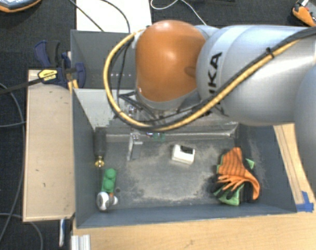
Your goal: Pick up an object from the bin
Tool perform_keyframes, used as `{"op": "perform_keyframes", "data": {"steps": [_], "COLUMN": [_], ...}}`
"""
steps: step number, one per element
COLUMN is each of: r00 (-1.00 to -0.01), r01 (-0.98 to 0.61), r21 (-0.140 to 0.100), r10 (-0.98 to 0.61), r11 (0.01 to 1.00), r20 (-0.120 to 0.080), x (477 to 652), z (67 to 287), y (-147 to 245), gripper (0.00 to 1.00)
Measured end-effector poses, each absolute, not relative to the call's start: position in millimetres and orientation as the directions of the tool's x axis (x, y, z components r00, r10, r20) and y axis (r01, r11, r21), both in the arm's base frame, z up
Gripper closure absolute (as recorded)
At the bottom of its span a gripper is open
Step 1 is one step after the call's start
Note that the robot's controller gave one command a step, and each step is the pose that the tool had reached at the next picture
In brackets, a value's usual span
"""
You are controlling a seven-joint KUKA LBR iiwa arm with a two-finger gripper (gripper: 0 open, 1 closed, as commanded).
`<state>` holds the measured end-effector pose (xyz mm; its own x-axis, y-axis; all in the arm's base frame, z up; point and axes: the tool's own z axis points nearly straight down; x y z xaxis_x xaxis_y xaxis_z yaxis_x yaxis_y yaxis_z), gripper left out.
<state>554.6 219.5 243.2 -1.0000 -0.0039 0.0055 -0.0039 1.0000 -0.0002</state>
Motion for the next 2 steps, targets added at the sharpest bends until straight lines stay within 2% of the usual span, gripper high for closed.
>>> {"op": "perform_keyframes", "data": {"steps": [1,2], "r00": [-1.000,-0.902], "r01": [0.003,-0.431], "r21": [0.002,0.004], "r10": [0.003,-0.431], "r11": [1.000,0.902], "r20": [-0.003,0.010], "x": [556.5,513.8], "z": [248,158], "y": [218,254], "gripper": [0.00,0.00]}}
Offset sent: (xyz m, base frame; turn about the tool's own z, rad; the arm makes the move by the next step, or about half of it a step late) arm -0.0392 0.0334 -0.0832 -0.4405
